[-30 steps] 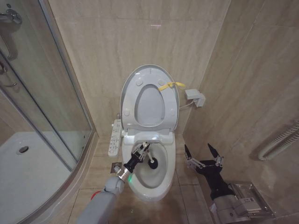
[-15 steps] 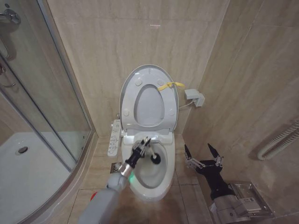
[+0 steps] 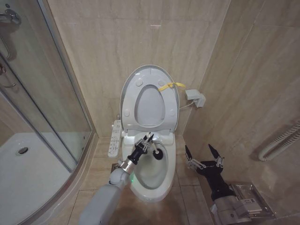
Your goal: Open the toilet lid, clean the toilet bowl with a toilet brush, close the toilet lid, and flush.
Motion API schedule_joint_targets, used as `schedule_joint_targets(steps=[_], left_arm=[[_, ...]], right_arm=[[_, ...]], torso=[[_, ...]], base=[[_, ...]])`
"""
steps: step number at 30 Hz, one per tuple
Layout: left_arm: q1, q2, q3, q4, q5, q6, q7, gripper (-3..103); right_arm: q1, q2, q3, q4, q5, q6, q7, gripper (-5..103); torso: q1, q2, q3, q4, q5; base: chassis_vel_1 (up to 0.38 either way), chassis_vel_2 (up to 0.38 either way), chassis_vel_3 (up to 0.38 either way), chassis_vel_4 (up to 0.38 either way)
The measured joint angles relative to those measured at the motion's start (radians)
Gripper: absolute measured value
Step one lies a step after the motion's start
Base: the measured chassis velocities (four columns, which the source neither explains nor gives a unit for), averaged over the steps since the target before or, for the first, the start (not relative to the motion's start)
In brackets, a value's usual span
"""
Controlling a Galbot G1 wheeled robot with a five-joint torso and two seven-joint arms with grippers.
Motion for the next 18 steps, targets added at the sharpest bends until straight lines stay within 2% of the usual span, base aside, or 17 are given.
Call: schedule_joint_targets(steps=[4,11,18], left_arm=[[0.012,-0.009,0.002,0.051,0.000,-0.025,0.010,21],[0.034,0.022,-0.019,0.086,0.021,-0.057,0.042,21],[0.000,0.010,-0.030,0.052,0.024,-0.064,0.004,21]], right_arm=[[0.000,0.000,0.000,0.000,0.000,0.000,0.000,100],[0.000,0.000,0.000,0.000,0.000,0.000,0.000,100],[0.000,0.000,0.000,0.000,0.000,0.000,0.000,100]], torso=[[0.000,0.000,0.000,0.0001,0.0000],[0.000,0.000,0.000,0.0004,0.0000],[0.000,0.000,0.000,0.0001,0.0000]], base=[[0.000,0.000,0.000,0.000],[0.000,0.000,0.000,0.000],[0.000,0.000,0.000,0.000]])
